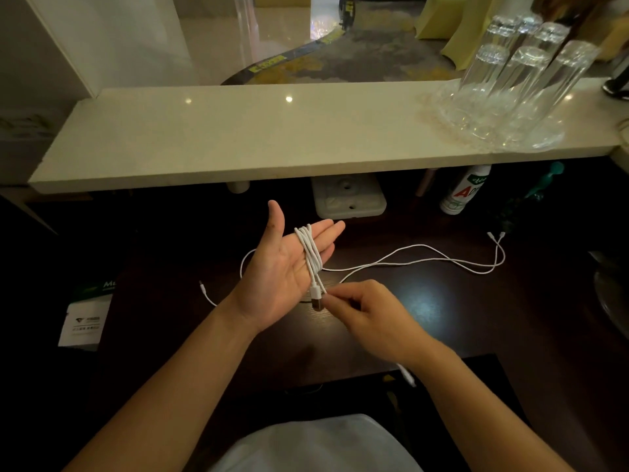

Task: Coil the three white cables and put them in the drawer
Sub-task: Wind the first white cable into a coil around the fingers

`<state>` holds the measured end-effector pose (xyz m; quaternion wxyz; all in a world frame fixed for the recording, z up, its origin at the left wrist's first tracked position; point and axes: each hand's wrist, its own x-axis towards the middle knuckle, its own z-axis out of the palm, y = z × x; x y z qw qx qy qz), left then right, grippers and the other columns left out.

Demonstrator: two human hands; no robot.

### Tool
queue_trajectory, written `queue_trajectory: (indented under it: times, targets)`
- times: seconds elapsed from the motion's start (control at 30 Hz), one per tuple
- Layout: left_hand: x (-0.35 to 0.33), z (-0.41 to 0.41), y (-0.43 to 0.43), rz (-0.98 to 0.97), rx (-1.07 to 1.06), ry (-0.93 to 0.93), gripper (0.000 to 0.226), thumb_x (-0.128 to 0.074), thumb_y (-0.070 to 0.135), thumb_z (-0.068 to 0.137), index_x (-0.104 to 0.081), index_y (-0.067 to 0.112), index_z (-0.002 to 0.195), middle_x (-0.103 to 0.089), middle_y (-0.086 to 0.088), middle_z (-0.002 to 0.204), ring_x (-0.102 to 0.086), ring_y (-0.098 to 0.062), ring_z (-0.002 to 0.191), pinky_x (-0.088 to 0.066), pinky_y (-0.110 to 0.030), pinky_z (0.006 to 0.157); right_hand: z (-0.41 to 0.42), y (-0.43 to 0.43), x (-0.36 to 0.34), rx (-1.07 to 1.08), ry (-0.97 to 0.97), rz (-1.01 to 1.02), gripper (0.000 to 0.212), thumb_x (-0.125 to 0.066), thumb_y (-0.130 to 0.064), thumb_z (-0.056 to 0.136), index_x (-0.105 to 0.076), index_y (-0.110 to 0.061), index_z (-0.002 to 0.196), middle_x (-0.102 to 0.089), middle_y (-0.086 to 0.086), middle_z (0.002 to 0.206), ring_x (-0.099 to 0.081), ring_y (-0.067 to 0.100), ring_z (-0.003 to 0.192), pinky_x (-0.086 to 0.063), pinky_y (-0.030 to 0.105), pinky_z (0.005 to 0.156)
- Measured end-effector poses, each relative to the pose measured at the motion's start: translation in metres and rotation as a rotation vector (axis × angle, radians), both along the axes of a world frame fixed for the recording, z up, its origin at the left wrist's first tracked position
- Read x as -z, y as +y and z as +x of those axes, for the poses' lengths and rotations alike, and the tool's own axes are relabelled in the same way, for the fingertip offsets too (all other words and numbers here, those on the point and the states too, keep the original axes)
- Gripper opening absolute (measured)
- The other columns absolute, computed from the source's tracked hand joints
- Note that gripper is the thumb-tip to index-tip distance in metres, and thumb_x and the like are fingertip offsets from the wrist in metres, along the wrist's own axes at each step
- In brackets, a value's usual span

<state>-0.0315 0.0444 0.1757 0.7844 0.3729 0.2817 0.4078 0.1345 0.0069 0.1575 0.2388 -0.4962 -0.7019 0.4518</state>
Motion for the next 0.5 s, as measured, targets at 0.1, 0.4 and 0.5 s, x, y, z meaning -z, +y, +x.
queue_trajectory:
  times: [0.1, 0.4, 0.5]
  targets:
    - [0.002, -0.002, 0.005, 0.016, -0.005, 0.095, 0.112, -0.031, 0.08, 0.074, -0.015, 0.002, 0.153, -0.034, -0.006, 0.156, -0.029, -0.009, 0.145, -0.02, -0.026, 0.118, 0.001, -0.003, -0.012, -0.13, -0.161, 0.122, 0.033, -0.057, -0.026, 0.097, -0.058, -0.012, 0.067, -0.04, -0.001, 0.052, -0.036, 0.012, 0.052, -0.033, 0.03, 0.054]
    - [0.008, 0.0, -0.009, -0.041, 0.363, 0.092, 0.103, -0.007, 0.073, 0.086, -0.039, -0.009, 0.14, -0.053, -0.017, 0.133, -0.045, -0.028, 0.129, -0.031, -0.032, 0.11, -0.001, 0.033, -0.061, -0.416, -0.392, 0.358, 0.02, -0.057, -0.025, 0.089, -0.069, -0.014, 0.077, -0.066, -0.002, 0.07, -0.061, 0.013, 0.065, -0.053, 0.04, 0.063]
    - [0.005, 0.0, -0.014, -0.087, 0.414, 0.024, 0.101, -0.008, 0.074, 0.084, -0.032, -0.001, 0.148, -0.04, -0.012, 0.153, -0.036, -0.019, 0.142, -0.017, -0.034, 0.12, 0.005, 0.056, -0.076, -0.398, -0.345, 0.268, 0.016, -0.066, -0.025, 0.091, -0.074, -0.016, 0.08, -0.069, -0.002, 0.069, -0.064, 0.009, 0.064, -0.052, 0.021, 0.062]
